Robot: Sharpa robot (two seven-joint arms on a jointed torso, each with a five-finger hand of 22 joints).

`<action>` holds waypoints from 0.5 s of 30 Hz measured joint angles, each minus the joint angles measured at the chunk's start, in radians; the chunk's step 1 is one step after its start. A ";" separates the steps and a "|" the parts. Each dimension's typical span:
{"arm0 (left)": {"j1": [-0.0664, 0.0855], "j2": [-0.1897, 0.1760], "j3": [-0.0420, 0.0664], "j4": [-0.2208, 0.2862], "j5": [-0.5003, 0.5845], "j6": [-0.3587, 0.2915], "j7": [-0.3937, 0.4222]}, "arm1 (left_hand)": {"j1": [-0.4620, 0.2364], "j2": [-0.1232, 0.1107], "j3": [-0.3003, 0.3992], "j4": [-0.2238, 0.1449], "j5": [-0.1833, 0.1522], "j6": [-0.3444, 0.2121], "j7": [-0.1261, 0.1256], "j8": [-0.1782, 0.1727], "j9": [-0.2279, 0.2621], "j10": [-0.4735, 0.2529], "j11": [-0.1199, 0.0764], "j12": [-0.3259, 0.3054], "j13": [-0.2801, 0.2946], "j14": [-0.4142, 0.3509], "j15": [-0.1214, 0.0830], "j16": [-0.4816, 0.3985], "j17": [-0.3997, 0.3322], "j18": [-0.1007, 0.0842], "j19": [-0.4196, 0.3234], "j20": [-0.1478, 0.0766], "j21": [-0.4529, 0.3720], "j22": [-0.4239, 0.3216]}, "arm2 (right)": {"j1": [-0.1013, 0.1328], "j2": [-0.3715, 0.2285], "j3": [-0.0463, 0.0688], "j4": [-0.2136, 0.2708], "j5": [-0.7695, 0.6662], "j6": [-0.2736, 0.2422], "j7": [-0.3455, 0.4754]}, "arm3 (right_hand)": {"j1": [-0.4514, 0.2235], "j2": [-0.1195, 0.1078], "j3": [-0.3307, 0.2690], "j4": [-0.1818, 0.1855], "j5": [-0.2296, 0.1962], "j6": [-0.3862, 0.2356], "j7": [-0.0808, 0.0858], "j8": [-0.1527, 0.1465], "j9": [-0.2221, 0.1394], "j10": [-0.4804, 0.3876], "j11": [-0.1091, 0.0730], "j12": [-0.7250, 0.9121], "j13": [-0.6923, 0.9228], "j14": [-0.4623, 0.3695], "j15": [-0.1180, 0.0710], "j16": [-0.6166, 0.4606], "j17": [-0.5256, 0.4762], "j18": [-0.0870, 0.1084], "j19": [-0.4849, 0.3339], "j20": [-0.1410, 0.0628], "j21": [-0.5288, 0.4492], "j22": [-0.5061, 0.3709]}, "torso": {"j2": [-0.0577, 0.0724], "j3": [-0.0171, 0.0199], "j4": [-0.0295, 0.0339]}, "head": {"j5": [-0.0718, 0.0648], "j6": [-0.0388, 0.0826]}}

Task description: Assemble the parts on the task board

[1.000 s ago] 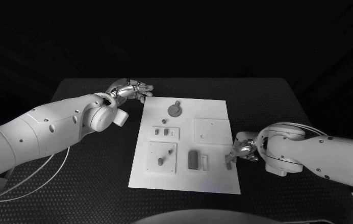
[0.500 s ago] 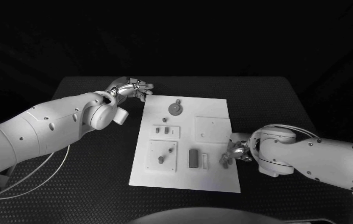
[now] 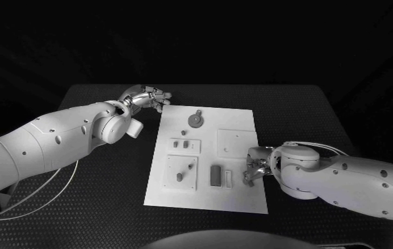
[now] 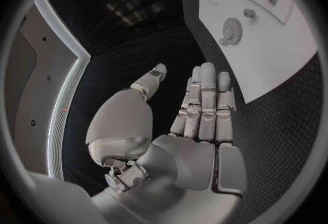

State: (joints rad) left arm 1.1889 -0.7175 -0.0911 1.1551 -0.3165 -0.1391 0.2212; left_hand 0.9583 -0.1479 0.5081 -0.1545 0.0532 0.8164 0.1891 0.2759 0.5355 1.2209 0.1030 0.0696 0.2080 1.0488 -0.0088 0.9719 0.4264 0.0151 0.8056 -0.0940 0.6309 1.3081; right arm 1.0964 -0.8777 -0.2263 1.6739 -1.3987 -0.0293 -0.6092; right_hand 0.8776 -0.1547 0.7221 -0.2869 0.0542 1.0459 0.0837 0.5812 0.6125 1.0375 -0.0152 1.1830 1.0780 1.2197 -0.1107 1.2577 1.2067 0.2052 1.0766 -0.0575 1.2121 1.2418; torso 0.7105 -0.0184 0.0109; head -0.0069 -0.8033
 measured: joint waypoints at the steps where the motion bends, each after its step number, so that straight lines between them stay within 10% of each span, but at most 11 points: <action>1: 0.000 -0.001 0.000 0.000 0.000 0.000 0.000 | 0.000 0.000 0.000 0.000 0.000 0.000 0.000 0.000 0.000 0.000 0.000 0.000 0.000 0.000 0.000 0.000 0.000 0.000 0.000 0.000 0.000 0.000 | 0.000 0.000 0.000 0.001 -0.009 -0.003 0.001 | 0.002 0.002 0.003 0.003 0.000 -0.003 -0.003 0.000 -0.002 -0.003 0.003 0.000 0.000 -0.001 0.000 -0.002 0.000 0.000 0.000 0.000 0.000 -0.001 | 0.000 0.0000 0.0000 | 0.000 0.000; 7: 0.000 -0.001 0.000 0.000 0.000 0.001 -0.001 | 0.000 0.000 0.000 0.000 0.000 0.000 0.000 0.000 0.000 0.000 0.000 0.000 0.000 0.000 0.000 0.000 0.001 0.000 0.000 0.000 0.000 0.000 | -0.002 -0.005 -0.001 0.007 -0.011 -0.009 0.004 | 0.014 0.006 0.022 0.008 0.003 -0.015 -0.006 -0.002 -0.020 -0.010 0.010 0.000 0.001 -0.012 0.009 -0.012 -0.006 -0.002 -0.002 0.002 0.000 -0.005 | 0.000 -0.0008 0.0003 | 0.000 0.000; 15: 0.000 -0.003 0.000 0.000 0.000 0.002 -0.001 | 0.000 0.000 0.000 0.000 0.000 -0.003 -0.003 0.000 0.000 0.000 0.000 0.000 0.000 0.000 0.000 0.000 0.001 0.000 0.000 0.000 0.000 0.000 | -0.002 -0.022 0.000 0.014 0.081 -0.030 0.016 | -0.014 0.040 0.067 0.022 0.123 -0.028 0.003 -0.022 -0.044 -0.010 0.017 0.000 0.004 -0.014 0.010 -0.012 -0.005 -0.002 -0.003 0.008 0.000 -0.007 | 0.000 -0.0007 0.0002 | 0.004 0.001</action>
State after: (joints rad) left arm 1.1889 -0.7205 -0.0911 1.1550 -0.3168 -0.1372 0.2200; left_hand 0.9583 -0.1479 0.5081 -0.1545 0.0532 0.8138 0.1866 0.2759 0.5355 1.2209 0.1030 0.0696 0.2079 1.0488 -0.0088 0.9719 0.4274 0.0151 0.8056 -0.0940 0.6309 1.3079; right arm 1.0939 -0.8993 -0.2260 1.6874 -1.3174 -0.0593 -0.5930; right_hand 0.8632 -0.1148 0.7891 -0.2646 0.1773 1.0178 0.0864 0.5591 0.5683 1.0272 0.0022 1.1830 1.0824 1.2054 -0.1004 1.2460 1.2020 0.2036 1.0732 -0.0499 1.2117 1.2345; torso 0.7104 -0.0191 0.0111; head -0.0031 -0.8019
